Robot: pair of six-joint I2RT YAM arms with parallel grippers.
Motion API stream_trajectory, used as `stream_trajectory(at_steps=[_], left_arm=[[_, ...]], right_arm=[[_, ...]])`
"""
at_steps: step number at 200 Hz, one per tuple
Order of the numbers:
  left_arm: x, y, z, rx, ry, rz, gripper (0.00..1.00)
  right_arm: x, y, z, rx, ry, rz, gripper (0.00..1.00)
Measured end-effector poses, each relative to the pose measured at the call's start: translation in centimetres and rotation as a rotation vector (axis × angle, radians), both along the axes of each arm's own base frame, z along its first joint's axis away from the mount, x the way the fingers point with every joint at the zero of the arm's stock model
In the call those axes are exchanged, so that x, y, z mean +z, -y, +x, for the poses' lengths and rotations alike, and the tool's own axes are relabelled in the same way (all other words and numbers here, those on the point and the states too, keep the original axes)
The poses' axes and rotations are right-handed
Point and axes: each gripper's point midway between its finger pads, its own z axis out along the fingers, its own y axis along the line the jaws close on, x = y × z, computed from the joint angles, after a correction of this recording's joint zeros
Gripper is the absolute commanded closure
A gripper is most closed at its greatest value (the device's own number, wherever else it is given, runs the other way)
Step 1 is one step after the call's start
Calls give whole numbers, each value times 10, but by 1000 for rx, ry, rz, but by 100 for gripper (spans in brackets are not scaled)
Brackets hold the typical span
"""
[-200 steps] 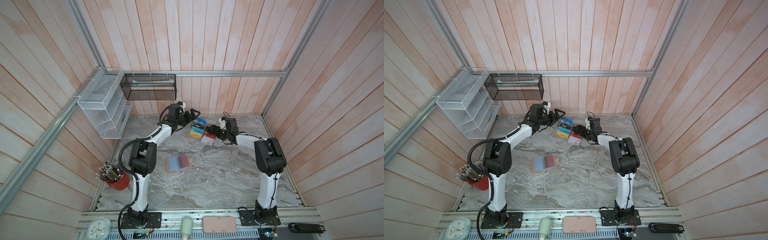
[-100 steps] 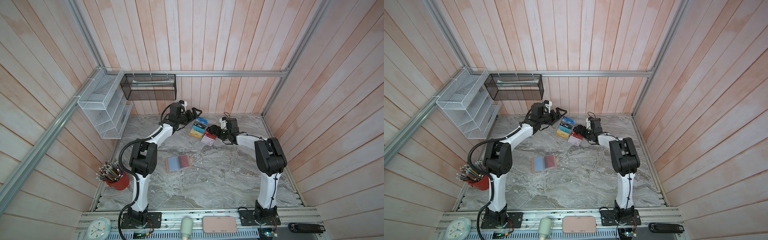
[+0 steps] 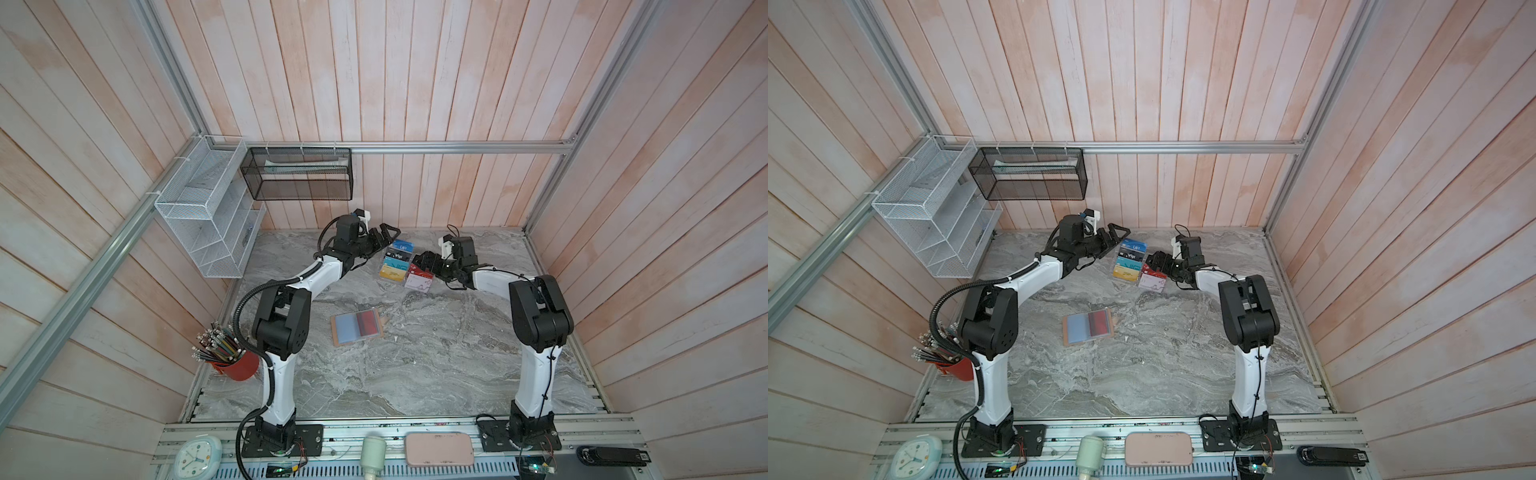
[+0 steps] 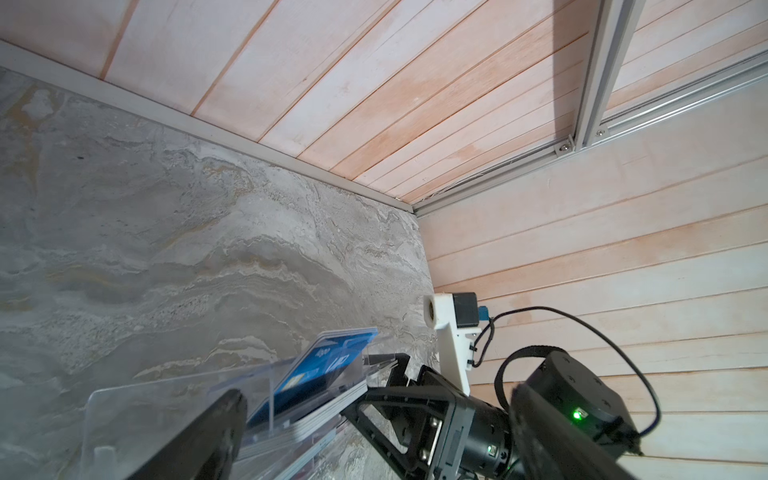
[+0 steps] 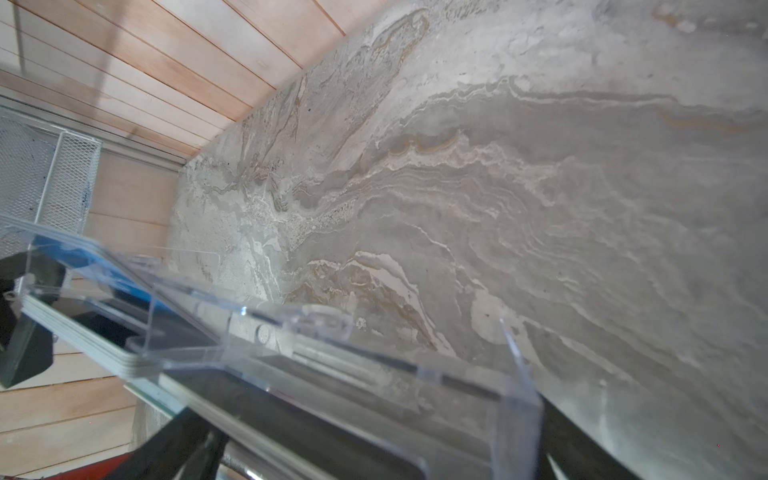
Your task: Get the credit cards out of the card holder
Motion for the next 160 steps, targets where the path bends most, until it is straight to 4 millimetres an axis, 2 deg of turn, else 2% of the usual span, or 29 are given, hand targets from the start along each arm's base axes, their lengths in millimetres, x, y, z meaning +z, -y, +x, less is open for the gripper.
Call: stream_trajectory(at_steps=[57, 113, 160], left_arm=[[-44, -18, -7, 36, -94, 23, 0], [-50, -22, -7, 42, -113, 20, 0], [-67, -26, -7, 32, -148, 31, 0]], right_arm=[[-2, 0, 2, 6, 3, -12, 2], [1, -1, 9, 4, 13, -14, 2], [3, -3, 9, 1, 18, -20, 2]])
